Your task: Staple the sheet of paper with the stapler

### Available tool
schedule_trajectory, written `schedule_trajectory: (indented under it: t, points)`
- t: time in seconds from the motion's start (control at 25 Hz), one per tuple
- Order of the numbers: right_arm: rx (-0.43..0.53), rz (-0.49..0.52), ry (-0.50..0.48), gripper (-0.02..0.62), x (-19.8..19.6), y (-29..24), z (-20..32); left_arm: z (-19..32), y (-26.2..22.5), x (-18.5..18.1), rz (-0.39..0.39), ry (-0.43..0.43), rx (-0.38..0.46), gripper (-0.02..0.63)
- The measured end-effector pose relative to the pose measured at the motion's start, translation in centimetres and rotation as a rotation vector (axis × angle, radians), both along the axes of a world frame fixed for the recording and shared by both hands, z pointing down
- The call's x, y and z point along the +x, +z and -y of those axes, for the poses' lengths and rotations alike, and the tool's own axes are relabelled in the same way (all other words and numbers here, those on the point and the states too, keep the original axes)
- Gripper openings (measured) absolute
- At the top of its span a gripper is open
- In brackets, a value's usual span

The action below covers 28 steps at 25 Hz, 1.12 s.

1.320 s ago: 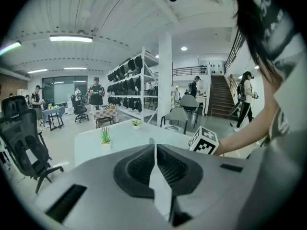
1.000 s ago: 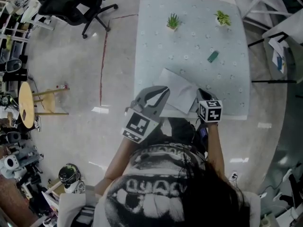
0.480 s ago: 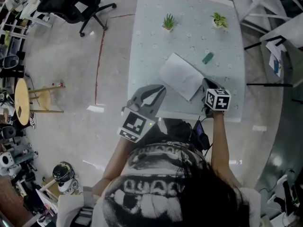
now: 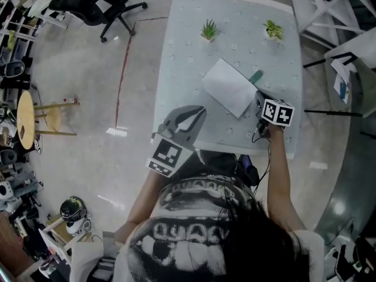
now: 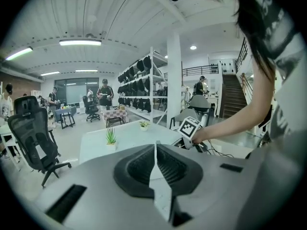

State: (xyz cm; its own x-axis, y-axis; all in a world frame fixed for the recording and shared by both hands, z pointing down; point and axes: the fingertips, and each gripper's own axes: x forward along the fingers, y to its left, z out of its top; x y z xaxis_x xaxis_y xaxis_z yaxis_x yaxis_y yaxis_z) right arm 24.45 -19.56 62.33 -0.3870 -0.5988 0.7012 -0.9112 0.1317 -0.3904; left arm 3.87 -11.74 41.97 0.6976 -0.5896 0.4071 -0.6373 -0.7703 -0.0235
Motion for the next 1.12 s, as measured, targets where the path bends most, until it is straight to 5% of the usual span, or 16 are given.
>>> schedule_trajectory:
  t: [0.44,1.12]
  points:
    - [-0.021,0.057,0.003,0.0,0.2,0.1,2.3,1.6,0.5,-0.1,0.006,-0.034,-0.007,0.012]
    - [-0.192,0.253,0.015,0.0,-0.2,0.8,1.6,2.9,0.9,-0.8,-0.001,-0.06,-0.011,0.012]
